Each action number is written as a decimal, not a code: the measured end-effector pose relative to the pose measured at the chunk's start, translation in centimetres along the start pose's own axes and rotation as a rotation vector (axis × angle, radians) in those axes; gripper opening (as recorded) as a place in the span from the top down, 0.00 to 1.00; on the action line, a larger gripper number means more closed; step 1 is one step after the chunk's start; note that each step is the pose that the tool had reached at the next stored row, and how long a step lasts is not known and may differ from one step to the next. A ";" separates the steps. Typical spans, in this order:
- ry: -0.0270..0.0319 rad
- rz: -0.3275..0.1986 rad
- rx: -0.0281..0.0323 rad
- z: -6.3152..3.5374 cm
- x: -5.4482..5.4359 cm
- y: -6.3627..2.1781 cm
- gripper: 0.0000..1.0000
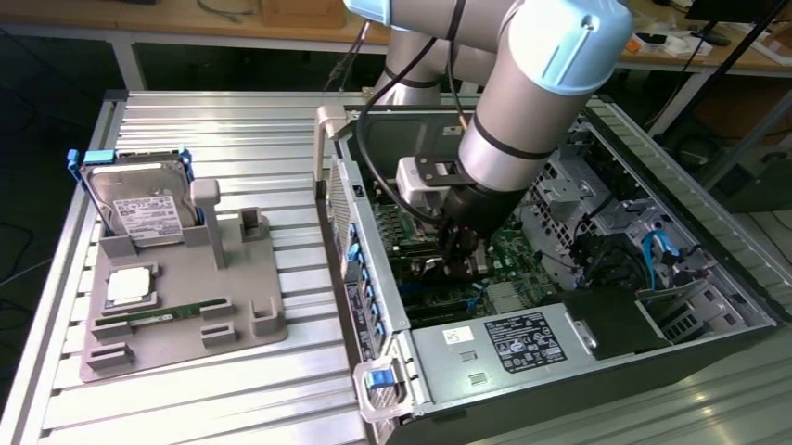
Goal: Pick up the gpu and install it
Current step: 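Insert the gpu into the slot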
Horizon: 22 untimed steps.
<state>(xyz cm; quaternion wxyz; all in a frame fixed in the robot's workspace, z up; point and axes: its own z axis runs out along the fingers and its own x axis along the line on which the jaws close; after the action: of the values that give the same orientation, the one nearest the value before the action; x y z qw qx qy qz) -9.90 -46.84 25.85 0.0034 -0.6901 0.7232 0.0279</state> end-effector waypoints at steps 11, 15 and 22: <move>-0.0001 0.000 0.0000 0.33 0.0 0.08 0.73; -0.0002 0.000 -0.0002 0.38 0.0 0.20 0.73; -0.0001 0.000 -0.0001 0.37 -0.1 0.20 0.73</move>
<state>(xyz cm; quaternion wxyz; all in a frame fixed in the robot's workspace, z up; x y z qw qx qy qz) -10.11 -46.76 25.49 0.0033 -0.6900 0.7232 0.0279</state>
